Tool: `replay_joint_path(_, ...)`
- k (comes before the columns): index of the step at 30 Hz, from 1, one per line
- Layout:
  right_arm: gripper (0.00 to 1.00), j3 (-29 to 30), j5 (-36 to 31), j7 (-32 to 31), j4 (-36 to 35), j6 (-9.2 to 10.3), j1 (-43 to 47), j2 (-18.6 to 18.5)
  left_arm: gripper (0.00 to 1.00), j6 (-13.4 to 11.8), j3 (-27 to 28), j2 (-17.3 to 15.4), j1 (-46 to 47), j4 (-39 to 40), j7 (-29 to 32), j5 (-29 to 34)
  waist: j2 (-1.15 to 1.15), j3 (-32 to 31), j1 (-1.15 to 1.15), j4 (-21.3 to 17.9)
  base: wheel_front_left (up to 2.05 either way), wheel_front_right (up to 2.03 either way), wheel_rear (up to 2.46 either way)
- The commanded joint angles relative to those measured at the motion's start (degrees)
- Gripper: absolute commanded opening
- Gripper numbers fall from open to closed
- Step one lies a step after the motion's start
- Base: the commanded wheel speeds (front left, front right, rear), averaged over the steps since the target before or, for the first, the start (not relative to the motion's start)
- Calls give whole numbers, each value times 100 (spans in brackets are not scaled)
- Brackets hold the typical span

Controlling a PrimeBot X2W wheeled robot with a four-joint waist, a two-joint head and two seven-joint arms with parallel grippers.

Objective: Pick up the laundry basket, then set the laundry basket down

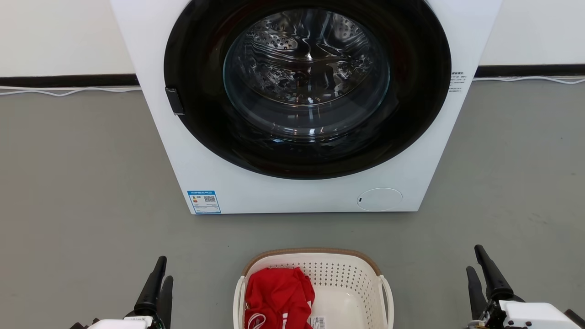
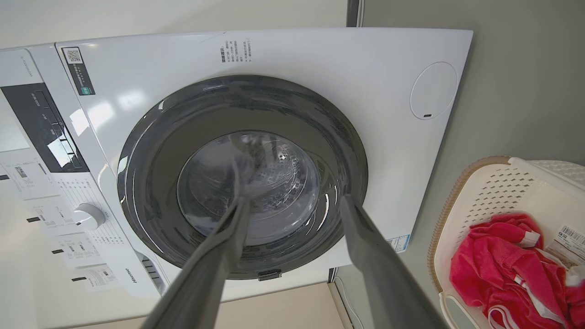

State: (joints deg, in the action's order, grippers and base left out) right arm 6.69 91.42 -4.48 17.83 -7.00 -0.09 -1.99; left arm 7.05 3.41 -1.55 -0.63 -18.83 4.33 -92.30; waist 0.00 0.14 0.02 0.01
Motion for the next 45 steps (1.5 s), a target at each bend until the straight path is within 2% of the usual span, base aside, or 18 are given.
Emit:
replay_joint_path(1, 100, -35, -68, 60, -189, -9, -141, -42, 100, 6, -11, -34, 167, 175, -46, 8, 0, 1, -1, 1, 0, 0, 0)
replay_joint_path(13, 100, -67, -886, 262, -276, -13, -130, -47, 100, 5, -51, -45, 169, 183, -248, 446, 0, -15, -2, 12, 0, 0, 0)
replay_joint_path(34, 100, -314, -3597, 614, -557, -21, -83, -55, 100, -286, -265, -63, 149, 354, -600, 2642, 0, -33, -2, 62, 0, 0, 0)
replay_joint_path(45, 100, -408, -4627, 783, -550, -24, -77, -59, 100, -386, -370, -72, 85, 435, -768, 3510, 0, -50, -2, 71, 0, 0, 0)
